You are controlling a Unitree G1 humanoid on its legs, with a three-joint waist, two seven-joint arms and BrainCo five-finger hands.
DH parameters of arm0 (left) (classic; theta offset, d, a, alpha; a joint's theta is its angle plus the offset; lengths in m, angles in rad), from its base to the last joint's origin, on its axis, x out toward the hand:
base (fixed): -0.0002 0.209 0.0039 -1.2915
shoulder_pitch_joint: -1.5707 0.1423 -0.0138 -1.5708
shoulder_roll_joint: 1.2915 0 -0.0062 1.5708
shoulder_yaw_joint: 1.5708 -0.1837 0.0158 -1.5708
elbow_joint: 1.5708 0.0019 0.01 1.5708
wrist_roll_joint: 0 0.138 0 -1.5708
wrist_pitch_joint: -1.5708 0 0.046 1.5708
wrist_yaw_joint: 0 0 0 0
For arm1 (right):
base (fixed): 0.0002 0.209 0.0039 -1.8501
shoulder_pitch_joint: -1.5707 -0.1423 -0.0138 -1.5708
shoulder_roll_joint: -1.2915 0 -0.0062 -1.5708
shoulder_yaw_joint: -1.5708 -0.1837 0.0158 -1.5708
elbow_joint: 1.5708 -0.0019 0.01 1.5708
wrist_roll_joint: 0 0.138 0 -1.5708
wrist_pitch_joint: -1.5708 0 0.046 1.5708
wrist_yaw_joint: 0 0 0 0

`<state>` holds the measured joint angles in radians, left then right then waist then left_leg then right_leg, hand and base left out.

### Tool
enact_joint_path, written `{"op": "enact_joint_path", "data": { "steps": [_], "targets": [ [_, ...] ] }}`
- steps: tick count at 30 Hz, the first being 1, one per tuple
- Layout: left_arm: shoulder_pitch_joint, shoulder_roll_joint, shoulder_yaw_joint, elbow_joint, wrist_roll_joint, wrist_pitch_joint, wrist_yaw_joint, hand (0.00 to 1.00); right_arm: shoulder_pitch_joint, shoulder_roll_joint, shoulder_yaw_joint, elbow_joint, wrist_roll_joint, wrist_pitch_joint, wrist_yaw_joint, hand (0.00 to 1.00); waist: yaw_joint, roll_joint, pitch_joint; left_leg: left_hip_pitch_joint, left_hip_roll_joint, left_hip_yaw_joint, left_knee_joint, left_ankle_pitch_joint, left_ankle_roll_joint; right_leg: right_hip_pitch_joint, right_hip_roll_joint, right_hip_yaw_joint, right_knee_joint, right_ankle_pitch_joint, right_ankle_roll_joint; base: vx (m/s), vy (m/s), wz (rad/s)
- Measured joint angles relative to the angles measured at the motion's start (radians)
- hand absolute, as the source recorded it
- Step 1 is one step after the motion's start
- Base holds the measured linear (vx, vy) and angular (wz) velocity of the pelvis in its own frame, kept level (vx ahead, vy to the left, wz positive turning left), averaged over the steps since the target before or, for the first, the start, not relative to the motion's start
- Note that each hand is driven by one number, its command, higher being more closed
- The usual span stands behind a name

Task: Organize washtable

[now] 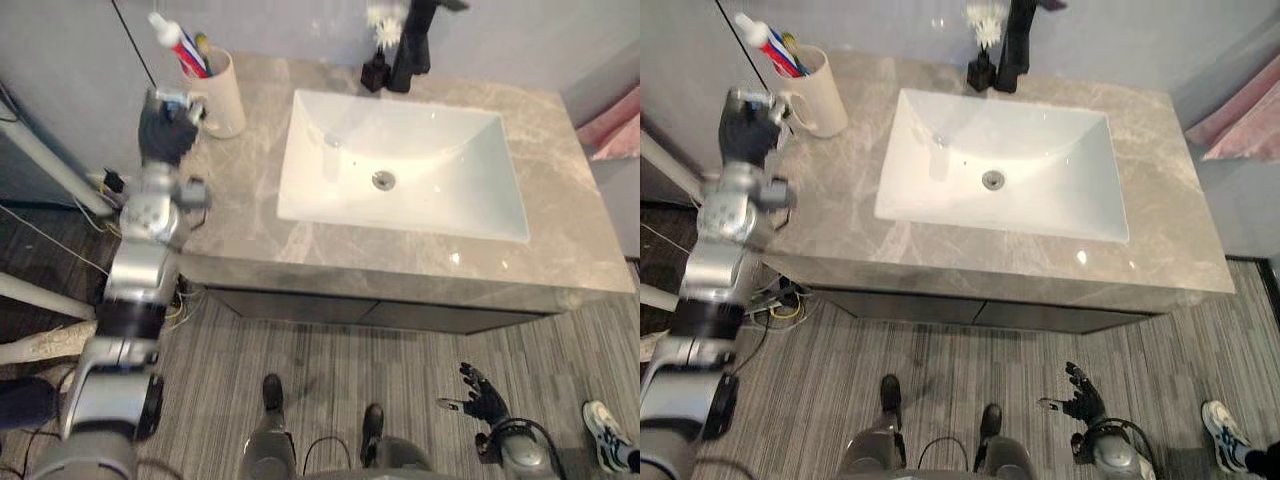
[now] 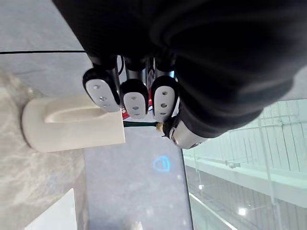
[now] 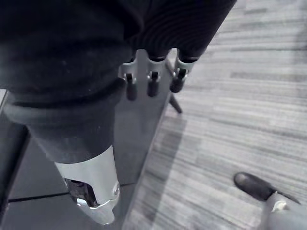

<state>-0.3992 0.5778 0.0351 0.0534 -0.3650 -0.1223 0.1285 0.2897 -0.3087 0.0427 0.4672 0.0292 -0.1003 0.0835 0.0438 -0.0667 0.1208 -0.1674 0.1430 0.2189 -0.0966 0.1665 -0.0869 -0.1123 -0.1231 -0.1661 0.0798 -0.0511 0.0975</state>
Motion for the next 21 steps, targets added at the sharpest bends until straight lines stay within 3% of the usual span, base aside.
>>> {"op": "enact_joint_path", "data": {
  "steps": [4,6,11,15,18,21],
  "targets": [
    [0.323,-0.072,0.100,-0.177,-0.022,-0.006,-0.042,1.00,0.047,0.078,0.032,-0.002,-0.001,0.000,0.048,0.00,0.003,0.035,-0.047,0.040,-0.008,-0.011,0.000,-0.006,0.001,0.056,0.000,-0.017,-0.017,-0.009,0.001,0.06,-0.007,0.11],
    [0.461,-0.144,0.215,-0.292,-0.019,-0.017,-0.039,1.00,0.059,0.100,0.034,0.007,-0.003,0.001,0.057,0.00,0.007,0.062,-0.072,0.061,-0.011,-0.023,0.000,-0.009,0.001,0.084,-0.002,-0.030,-0.014,-0.018,0.002,0.02,-0.004,0.18],
    [0.676,-0.318,0.409,-0.454,0.013,-0.057,-0.013,1.00,0.052,0.164,0.002,0.105,-0.005,0.002,0.036,0.00,0.028,0.099,-0.141,0.114,-0.010,-0.045,-0.005,-0.023,0.001,0.145,-0.002,-0.057,-0.015,-0.040,-0.008,-0.01,-0.006,0.13],
    [0.833,-0.453,0.580,-0.464,0.053,-0.062,0.030,1.00,0.040,0.219,-0.058,0.157,-0.005,0.013,-0.002,0.00,0.032,0.107,-0.176,0.147,-0.004,-0.067,0.000,-0.023,0.001,0.188,0.001,-0.079,-0.013,-0.062,-0.009,-0.03,-0.011,0.17],
    [0.896,-0.530,0.638,-0.427,0.075,-0.061,0.046,1.00,0.042,0.236,-0.113,0.194,-0.001,0.020,-0.023,0.00,0.048,0.109,-0.191,0.163,-0.003,-0.069,0.000,-0.023,0.001,0.204,0.001,-0.081,-0.013,-0.063,-0.007,-0.02,-0.009,0.06],
    [0.922,-0.596,0.743,-0.226,0.102,-0.055,0.048,1.00,0.040,0.262,-0.193,0.258,0.000,0.023,-0.040,0.00,0.051,0.109,-0.195,0.175,-0.004,-0.079,0.000,-0.023,0.000,0.227,0.000,-0.100,-0.012,-0.066,-0.003,-0.04,-0.003,0.15]
  ]
}}
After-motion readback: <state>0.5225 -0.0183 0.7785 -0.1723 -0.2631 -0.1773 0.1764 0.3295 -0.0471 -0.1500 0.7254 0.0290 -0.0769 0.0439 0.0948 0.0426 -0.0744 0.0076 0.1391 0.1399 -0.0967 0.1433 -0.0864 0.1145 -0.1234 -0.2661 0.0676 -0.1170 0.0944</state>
